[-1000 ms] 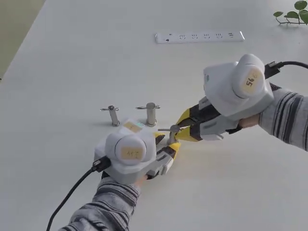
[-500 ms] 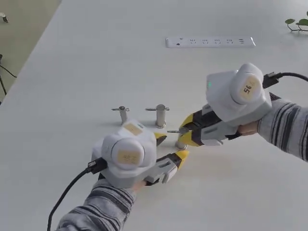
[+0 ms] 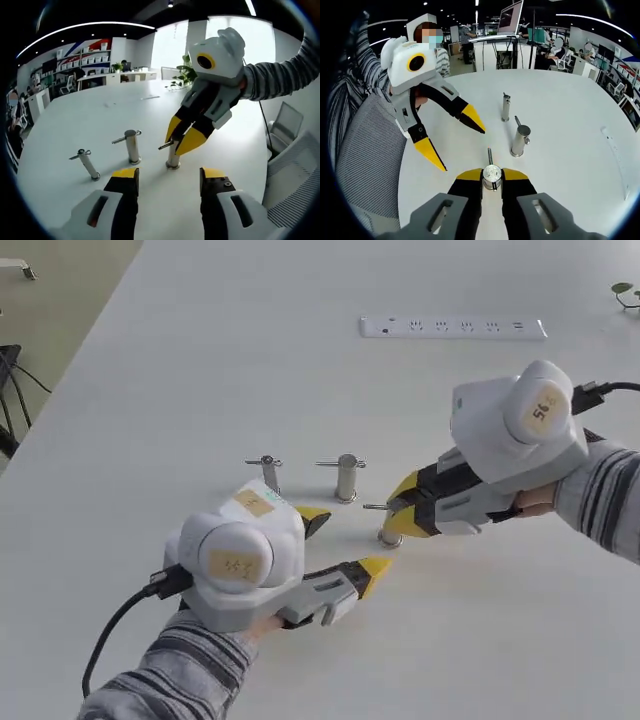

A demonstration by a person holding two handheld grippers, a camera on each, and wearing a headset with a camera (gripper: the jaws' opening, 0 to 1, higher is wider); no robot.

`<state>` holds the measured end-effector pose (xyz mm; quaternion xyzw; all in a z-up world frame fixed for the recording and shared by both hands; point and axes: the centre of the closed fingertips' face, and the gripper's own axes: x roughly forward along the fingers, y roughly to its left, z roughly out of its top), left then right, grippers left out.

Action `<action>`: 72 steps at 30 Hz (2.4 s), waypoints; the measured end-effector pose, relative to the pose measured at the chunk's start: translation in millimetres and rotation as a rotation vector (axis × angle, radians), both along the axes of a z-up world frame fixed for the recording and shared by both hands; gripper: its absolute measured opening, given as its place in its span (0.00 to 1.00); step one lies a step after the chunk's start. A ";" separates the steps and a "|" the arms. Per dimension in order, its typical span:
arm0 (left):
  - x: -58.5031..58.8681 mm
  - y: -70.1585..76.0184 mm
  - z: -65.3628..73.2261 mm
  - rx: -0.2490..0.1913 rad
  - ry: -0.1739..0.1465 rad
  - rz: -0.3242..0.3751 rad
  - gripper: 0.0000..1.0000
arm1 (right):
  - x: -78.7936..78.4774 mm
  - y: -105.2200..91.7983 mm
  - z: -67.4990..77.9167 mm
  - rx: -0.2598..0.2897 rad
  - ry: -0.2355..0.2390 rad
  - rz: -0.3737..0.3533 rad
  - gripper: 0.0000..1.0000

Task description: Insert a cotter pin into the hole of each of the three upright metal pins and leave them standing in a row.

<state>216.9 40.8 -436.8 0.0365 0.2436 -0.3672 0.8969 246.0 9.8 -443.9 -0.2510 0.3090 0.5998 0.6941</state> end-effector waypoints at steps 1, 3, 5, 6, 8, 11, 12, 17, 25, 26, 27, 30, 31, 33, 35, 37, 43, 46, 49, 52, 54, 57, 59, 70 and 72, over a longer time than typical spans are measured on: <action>0.1 1.9 1.0 0.002 -0.004 0.002 0.50 | 3.6 -1.5 -0.7 -0.001 -0.004 -0.001 0.08; 1.2 7.3 3.0 0.004 -0.012 0.010 0.51 | 7.6 -3.9 0.6 -0.008 -0.012 -0.006 0.08; 4.2 12.7 4.4 -0.004 -0.012 0.031 0.53 | 10.0 -6.1 1.5 -0.016 -0.018 0.000 0.08; 5.5 15.4 3.6 -0.002 -0.008 0.038 0.53 | 11.3 -6.8 1.6 -0.018 -0.018 0.000 0.08; 7.4 20.6 3.3 0.004 -0.009 0.051 0.55 | 14.2 -9.1 1.0 -0.031 -0.023 0.004 0.08; 8.0 26.3 5.6 0.003 -0.010 0.062 0.57 | 19.8 -13.2 -0.7 -0.053 -0.027 0.001 0.08; 8.1 27.7 6.3 0.003 -0.011 0.064 0.58 | 20.8 -14.1 -0.7 -0.056 -0.029 0.003 0.08; 8.7 36.8 9.2 0.006 -0.014 0.086 0.61 | 28.2 -17.7 0.0 -0.063 -0.035 0.006 0.08; 7.0 45.8 9.8 0.026 -0.015 0.092 0.67 | 37.2 -22.4 -2.5 -0.081 -0.046 0.005 0.08; 6.3 47.3 10.4 0.026 -0.015 0.094 0.67 | 38.0 -23.1 -2.9 -0.083 -0.047 0.006 0.08; 5.8 48.0 10.6 0.026 -0.015 0.093 0.68 | 38.8 -23.7 -3.4 -0.085 -0.047 0.006 0.08; 6.4 51.6 11.1 0.031 -0.017 0.096 0.70 | 42.2 -25.7 -5.1 -0.090 -0.048 0.001 0.08; 6.7 52.5 11.4 0.030 -0.016 0.098 0.70 | 42.9 -26.0 -5.5 -0.091 -0.047 0.001 0.08; 7.5 54.4 12.8 0.027 -0.017 0.102 0.71 | 43.8 -26.6 -5.7 -0.092 -0.048 0.004 0.08; 8.1 56.0 13.7 0.027 -0.019 0.105 0.72 | 45.0 -26.8 -5.8 -0.093 -0.047 0.007 0.08; 9.4 58.3 14.9 0.017 -0.017 0.114 0.73 | 46.2 -27.0 -5.7 -0.093 -0.048 0.010 0.08; 11.7 65.6 14.8 0.015 -0.011 0.143 0.75 | 48.6 -29.2 -6.4 -0.091 -0.032 0.015 0.08; 12.2 68.3 14.1 0.020 -0.008 0.150 0.76 | 48.7 -28.8 -6.4 -0.086 -0.034 0.028 0.08; 12.7 71.0 14.3 0.021 -0.006 0.155 0.77 | 49.7 -28.4 -6.4 -0.083 -0.035 0.033 0.08; 12.9 72.1 15.0 0.021 -0.007 0.157 0.78 | 52.5 -29.2 -7.5 -0.074 -0.030 0.039 0.09; 13.6 74.0 15.3 0.023 -0.004 0.162 0.80 | 51.0 -28.8 -7.5 -0.072 -0.031 0.044 0.09; 15.3 76.7 16.5 0.024 -0.007 0.171 0.82 | 50.8 -28.5 -7.8 -0.076 -0.049 0.064 0.09; 15.9 77.5 17.9 0.021 -0.007 0.171 0.83 | 49.9 -28.0 -11.2 -0.080 -0.057 0.061 0.09; 14.1 76.7 18.3 0.020 0.008 0.159 0.89 | 50.9 -35.0 -4.8 -0.063 -0.120 0.015 0.24; 14.6 76.3 18.8 0.019 0.005 0.159 0.89 | 50.4 -36.8 -1.1 -0.047 -0.109 -0.028 0.29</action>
